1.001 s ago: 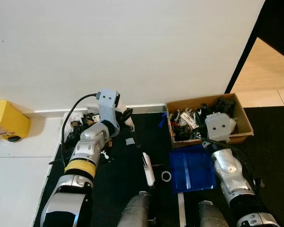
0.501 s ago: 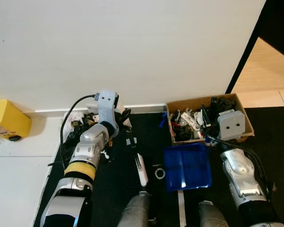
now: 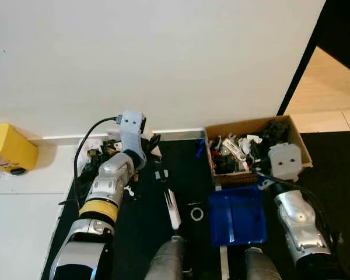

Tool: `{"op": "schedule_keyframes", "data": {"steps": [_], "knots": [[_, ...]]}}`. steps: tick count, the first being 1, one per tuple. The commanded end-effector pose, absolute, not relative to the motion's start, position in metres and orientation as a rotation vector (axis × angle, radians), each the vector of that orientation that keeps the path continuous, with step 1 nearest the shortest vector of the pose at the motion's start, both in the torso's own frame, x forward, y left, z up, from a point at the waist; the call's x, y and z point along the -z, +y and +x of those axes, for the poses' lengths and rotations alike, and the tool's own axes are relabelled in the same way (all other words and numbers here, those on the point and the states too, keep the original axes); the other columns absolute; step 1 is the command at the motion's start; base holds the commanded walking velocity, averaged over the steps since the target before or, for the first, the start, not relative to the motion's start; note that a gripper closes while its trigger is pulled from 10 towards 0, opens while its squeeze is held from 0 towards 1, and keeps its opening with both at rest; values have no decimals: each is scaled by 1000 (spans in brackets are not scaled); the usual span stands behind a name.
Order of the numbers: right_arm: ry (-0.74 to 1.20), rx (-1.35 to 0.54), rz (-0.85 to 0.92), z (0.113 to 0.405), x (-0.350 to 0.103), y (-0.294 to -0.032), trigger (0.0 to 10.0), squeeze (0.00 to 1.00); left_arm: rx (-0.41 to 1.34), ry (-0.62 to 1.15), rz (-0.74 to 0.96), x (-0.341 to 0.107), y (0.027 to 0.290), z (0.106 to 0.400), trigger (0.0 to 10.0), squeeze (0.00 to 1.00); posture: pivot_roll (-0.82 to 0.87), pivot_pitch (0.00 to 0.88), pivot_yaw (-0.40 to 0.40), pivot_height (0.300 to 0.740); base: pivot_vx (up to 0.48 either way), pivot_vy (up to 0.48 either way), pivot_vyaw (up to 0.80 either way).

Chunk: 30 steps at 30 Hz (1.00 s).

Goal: Sweep floor

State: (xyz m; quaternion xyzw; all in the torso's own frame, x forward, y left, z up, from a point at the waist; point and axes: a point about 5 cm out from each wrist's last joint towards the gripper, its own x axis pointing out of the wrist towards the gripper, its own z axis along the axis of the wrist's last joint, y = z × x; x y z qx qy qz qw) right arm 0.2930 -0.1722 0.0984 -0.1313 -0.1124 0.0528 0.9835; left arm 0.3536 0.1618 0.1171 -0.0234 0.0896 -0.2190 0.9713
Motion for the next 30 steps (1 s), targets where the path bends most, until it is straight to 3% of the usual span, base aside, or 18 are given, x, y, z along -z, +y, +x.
{"op": "schedule_keyframes", "data": {"steps": [1, 21, 30], "knots": [[-245, -116, -266, 294, -99, -166, 10000, 0, 430, 178, -36, -116, 166, 351, 10000, 0, 122, 196, 138, 740, 0, 0, 0], [-370, -157, -351, 303, -113, -146, 10000, 0, 535, 193, -90, -114, 152, 352, 10000, 0, 135, 204, 152, 740, 0, 0, 0], [-361, -89, -361, 305, -107, -152, 10000, 0, 545, 204, -87, -109, 151, 350, 10000, 0, 144, 206, 156, 740, 0, 0, 0]]}}
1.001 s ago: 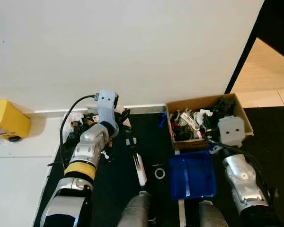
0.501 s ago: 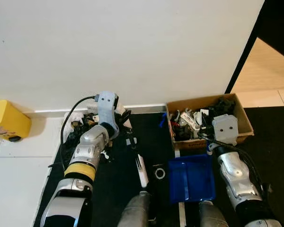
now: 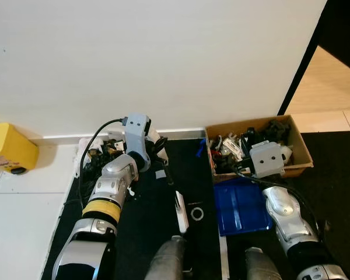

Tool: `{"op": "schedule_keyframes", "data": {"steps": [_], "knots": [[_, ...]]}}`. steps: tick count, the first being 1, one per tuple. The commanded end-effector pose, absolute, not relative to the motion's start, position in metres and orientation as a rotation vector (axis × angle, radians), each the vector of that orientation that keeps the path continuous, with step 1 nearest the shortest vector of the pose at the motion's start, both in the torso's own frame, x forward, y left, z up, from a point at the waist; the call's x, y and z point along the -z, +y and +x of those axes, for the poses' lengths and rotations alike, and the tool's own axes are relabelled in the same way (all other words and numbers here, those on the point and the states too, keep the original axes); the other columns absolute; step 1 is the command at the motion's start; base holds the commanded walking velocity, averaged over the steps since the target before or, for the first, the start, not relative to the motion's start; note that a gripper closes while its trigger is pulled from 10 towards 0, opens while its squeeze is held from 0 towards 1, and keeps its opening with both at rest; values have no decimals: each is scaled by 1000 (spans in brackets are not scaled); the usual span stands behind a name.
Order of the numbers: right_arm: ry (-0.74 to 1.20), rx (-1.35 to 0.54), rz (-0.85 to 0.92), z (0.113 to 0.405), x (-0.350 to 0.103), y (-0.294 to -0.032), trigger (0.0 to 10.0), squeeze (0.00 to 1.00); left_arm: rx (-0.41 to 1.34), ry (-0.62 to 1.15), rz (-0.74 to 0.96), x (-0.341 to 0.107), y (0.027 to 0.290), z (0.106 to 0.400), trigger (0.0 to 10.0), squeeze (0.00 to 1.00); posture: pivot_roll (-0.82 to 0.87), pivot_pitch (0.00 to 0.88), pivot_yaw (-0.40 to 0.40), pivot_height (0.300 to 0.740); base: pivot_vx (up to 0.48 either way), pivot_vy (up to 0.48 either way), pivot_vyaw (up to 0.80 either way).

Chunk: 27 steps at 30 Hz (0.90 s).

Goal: Sweep floor

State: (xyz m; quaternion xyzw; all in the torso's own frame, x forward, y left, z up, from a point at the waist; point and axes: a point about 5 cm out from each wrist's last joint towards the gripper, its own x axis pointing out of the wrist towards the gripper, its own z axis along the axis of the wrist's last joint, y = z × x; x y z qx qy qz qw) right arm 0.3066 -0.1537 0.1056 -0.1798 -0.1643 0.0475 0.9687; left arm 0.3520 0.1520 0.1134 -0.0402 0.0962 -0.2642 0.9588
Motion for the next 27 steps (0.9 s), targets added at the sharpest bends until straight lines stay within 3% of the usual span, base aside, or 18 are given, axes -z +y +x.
{"op": "schedule_keyframes", "data": {"steps": [1, 8, 16, 27], "knots": [[-354, -104, -364, 306, -105, -151, 10000, 0, 547, 206, -87, -109, 151, 350, 10000, 0, 143, 206, 156, 740, 0, 0, 0], [-228, -152, -369, 301, -77, -144, 10000, 0, 546, 215, -82, -107, 153, 349, 10000, 0, 143, 205, 156, 740, 0, 0, 0], [-214, -154, -325, 298, -73, -143, 10000, 0, 550, 245, -81, -99, 153, 347, 10000, 0, 136, 204, 149, 740, 0, 0, 0], [-238, -194, -334, 307, -82, -143, 10000, 0, 635, 325, -132, -85, 118, 350, 10000, 0, 114, 201, 142, 740, 0, 0, 0]]}}
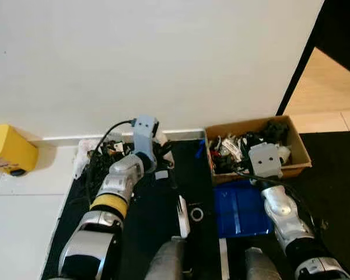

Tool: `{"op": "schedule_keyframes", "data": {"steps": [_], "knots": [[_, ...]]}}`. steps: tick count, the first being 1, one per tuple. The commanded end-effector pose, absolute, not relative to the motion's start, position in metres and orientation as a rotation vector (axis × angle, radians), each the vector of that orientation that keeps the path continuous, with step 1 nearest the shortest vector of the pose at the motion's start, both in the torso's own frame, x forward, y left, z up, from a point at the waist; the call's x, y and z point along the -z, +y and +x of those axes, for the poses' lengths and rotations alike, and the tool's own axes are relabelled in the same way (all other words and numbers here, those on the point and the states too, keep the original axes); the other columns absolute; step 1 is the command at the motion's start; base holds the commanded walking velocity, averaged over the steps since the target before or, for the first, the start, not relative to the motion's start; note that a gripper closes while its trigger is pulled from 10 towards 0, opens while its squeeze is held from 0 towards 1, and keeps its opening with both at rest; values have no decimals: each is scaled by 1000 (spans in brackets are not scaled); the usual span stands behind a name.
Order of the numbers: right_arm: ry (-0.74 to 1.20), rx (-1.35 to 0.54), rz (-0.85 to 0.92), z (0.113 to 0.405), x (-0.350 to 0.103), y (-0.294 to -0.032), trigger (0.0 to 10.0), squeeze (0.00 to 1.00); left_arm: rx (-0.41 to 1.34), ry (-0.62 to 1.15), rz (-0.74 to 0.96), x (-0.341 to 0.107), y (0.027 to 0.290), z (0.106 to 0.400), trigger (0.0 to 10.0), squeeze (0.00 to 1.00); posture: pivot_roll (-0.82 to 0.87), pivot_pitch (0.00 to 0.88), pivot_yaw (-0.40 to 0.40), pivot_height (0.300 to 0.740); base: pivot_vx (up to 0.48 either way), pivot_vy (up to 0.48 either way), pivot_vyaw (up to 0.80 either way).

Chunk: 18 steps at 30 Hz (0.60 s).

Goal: Sweep floor

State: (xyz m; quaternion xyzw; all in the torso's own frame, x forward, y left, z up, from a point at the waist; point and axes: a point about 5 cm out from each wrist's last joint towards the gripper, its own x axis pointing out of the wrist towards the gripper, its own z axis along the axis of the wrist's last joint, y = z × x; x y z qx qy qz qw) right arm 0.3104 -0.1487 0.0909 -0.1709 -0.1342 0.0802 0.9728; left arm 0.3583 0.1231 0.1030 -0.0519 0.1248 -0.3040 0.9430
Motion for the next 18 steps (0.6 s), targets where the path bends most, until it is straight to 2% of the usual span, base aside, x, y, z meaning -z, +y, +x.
{"op": "schedule_keyframes", "data": {"steps": [1, 7, 18], "knots": [[-239, -200, -332, 307, -83, -142, 10000, 0, 645, 333, -144, -83, 112, 349, 10000, 0, 109, 202, 143, 740, 0, 0, 0], [-239, -211, -323, 305, -82, -141, 10000, 0, 685, 335, -224, -83, 85, 347, 10000, 0, 101, 204, 150, 740, 0, 0, 0], [-234, -208, -305, 304, -80, -139, 10000, 0, 712, 184, -450, -117, 64, 361, 10000, 0, 105, 201, 162, 740, 0, 0, 0]]}}
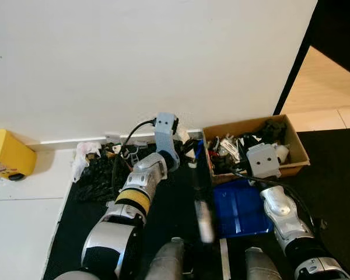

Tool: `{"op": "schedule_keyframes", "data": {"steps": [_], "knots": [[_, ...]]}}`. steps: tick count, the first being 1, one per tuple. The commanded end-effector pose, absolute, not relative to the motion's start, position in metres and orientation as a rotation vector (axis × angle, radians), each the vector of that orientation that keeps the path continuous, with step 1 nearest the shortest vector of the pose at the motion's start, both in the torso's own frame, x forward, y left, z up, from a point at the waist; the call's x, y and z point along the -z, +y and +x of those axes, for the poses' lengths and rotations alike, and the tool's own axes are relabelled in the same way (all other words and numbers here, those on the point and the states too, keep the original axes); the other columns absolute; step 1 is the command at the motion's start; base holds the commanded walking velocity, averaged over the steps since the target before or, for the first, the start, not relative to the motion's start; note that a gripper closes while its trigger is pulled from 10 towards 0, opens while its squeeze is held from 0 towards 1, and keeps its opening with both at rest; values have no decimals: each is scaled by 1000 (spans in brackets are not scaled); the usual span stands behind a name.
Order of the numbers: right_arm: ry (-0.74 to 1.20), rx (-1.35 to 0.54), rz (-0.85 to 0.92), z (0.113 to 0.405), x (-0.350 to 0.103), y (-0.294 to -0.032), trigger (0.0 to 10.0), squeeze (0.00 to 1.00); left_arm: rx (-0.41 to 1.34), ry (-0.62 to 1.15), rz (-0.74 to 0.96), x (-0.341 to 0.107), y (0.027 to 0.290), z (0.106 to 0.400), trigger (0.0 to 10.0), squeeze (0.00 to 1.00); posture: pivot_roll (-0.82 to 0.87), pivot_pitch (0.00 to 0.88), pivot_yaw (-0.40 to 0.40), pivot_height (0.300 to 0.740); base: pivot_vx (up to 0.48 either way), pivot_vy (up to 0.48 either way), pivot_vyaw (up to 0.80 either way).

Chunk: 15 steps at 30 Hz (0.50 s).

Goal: Sweep floor

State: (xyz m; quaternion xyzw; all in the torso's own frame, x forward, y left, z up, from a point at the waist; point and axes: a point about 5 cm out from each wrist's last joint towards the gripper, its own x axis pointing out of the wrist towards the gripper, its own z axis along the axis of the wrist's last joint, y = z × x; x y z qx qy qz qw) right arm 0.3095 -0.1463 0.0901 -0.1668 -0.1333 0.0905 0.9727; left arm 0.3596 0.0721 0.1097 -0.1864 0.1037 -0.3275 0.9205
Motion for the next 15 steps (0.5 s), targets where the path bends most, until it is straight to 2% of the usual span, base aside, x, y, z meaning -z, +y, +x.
{"op": "schedule_keyframes", "data": {"steps": [1, 10, 14, 15], "knots": [[-234, -208, -304, 304, -80, -139, 10000, 0, 716, 172, -467, -121, 64, 362, 10000, 0, 108, 203, 161, 740, 0, 0, 0], [-234, -210, -301, 305, -81, -138, 10000, 0, 742, 98, -493, -139, 71, 367, 10000, 0, 119, 203, 157, 740, 0, 0, 0], [-235, -206, -300, 305, -81, -139, 10000, 0, 755, 62, -436, -149, 85, 367, 10000, 0, 129, 204, 158, 740, 0, 0, 0], [-236, -204, -300, 305, -81, -140, 10000, 0, 753, 74, -327, -150, 94, 365, 10000, 0, 132, 205, 158, 740, 0, 0, 0]]}}
